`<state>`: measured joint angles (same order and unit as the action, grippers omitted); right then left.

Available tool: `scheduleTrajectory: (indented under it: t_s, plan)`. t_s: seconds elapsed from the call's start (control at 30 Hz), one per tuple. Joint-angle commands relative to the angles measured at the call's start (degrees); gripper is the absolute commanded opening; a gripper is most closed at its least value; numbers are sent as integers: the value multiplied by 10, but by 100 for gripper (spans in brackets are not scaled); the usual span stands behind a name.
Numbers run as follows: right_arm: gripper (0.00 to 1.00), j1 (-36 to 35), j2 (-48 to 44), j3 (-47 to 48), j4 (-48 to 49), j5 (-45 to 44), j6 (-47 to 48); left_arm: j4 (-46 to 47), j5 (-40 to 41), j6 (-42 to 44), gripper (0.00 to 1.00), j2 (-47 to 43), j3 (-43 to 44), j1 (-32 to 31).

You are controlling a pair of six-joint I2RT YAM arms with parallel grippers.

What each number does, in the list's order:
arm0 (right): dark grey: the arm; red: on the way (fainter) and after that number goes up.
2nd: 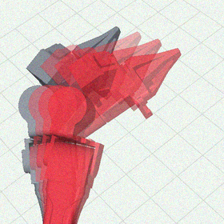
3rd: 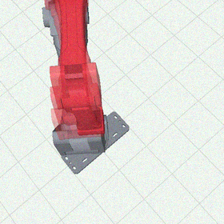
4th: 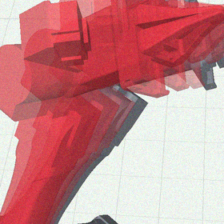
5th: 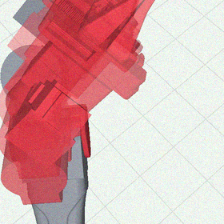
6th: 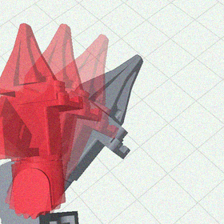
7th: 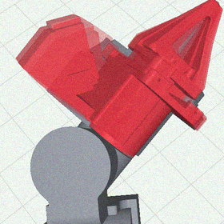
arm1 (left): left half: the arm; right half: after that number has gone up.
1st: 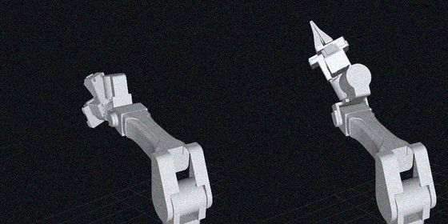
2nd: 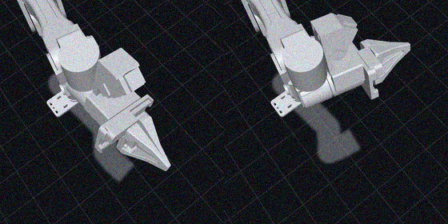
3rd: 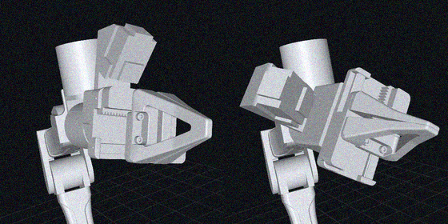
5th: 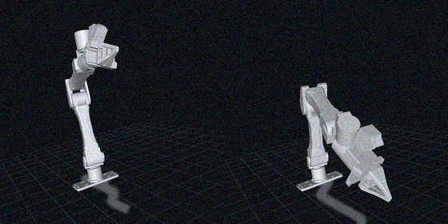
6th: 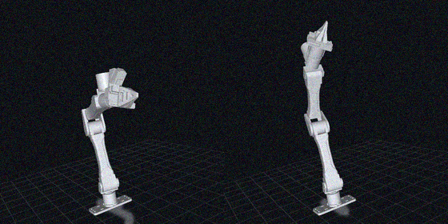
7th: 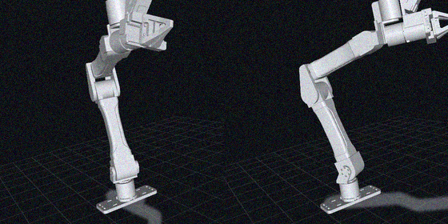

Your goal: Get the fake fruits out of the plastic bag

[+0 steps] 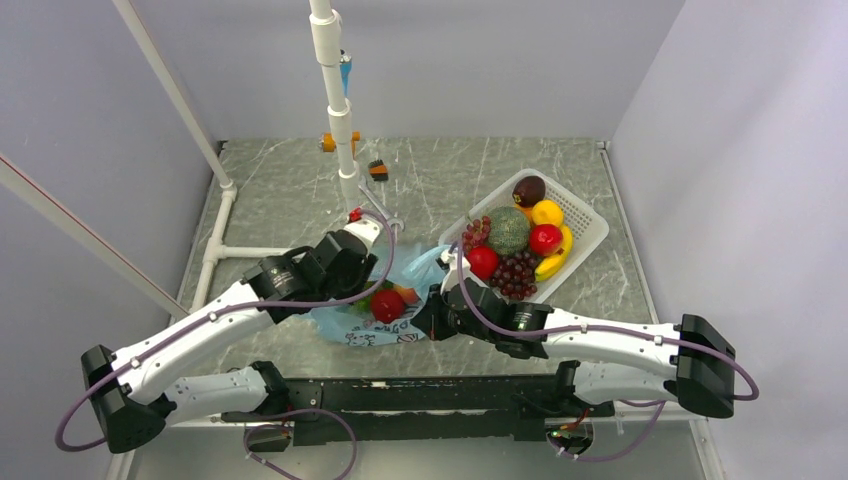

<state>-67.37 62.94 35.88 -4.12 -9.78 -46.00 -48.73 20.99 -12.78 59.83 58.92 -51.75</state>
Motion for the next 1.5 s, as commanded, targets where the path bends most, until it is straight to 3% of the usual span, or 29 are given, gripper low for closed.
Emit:
scheduleTrajectory:
  t_s: [0.0, 0.1, 0.13, 0.3, 0.5, 0.7, 0.93, 1.0, 1.07, 1.2, 1.47]
  plan:
    - [0, 1, -1, 1, 35, 26, 22, -7, 138, -57, 46, 12, 8, -1]
    - [0, 1, -6, 1, 39, 35, 37, -73, 190, -95, 4, 20, 39, -1]
    - [0, 1, -7, 3, 39, 36, 43, -97, 210, -108, 0, 16, 50, 0]
    - [0, 2, 24, 36, 38, 41, 97, -217, 307, -200, 0, -47, 90, 46]
    - [0, 20, 104, 109, 57, 77, 156, -192, 302, -149, 0, -167, 103, 159]
    - [0, 57, 151, 176, 30, 64, 206, -167, 238, -146, 0, -236, 93, 171]
    - [0, 124, 128, 118, 16, 35, 240, -95, 120, -162, 0, -334, -14, 171]
    - [8, 158, 127, 122, 12, 55, 237, -73, 121, -159, 0, -337, -20, 171]
    - [24, 179, 138, 142, -9, 75, 234, -61, 117, -157, 0, -318, -12, 172]
    - [43, 183, 126, 168, -71, 138, 235, -60, 87, -161, 0, -283, -5, 171]
    - [93, 172, -69, 135, -140, 260, 277, -30, 25, -154, 0, -291, -18, 171]
